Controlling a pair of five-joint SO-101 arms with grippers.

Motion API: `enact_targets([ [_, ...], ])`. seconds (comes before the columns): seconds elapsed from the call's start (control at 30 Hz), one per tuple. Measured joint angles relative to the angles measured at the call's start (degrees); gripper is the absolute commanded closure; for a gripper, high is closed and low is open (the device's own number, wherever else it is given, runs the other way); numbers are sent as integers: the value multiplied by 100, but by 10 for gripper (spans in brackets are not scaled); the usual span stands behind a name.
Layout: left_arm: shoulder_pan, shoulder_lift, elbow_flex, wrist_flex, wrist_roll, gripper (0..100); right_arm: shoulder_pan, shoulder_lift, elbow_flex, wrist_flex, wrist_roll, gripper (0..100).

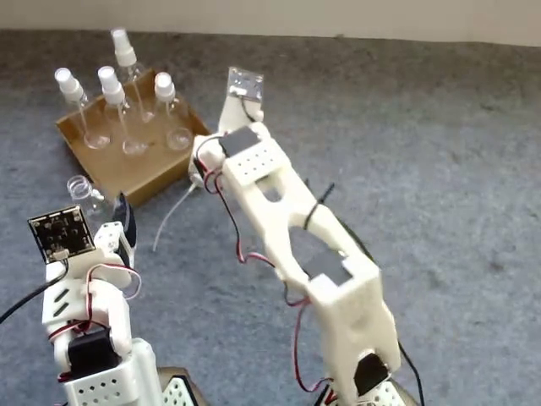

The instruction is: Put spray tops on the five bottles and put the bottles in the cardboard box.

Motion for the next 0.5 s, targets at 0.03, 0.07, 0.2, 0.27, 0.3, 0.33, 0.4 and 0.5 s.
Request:
enact_targets([
  [0.03, 0, 0, 0, 0, 0, 870, 0, 246, -281, 0, -18, 680],
  [0.07, 0, 0, 0, 0, 0, 870, -9, 492, -580, 0, -35, 680],
  [0.2, 0, 0, 0, 0, 0, 870, -9, 1415, -1758, 0, -35, 680],
  [0.27, 0, 0, 0, 0, 0, 870, -9, 1846, -2330, 0, -35, 680],
  [0.3, 0, 0, 0, 0, 0, 870, -9, 2048, -2620, 18, -35, 680],
  [0.33, 0, 0, 0, 0, 0, 870, -9, 2259, -2892, 35, -44, 680],
  [0.4, 0, 0, 0, 0, 0, 870, -9, 2620, -3393, 35, -53, 680],
  [0.5, 0, 0, 0, 0, 0, 870, 0, 3059, -3982, 35, -53, 680],
])
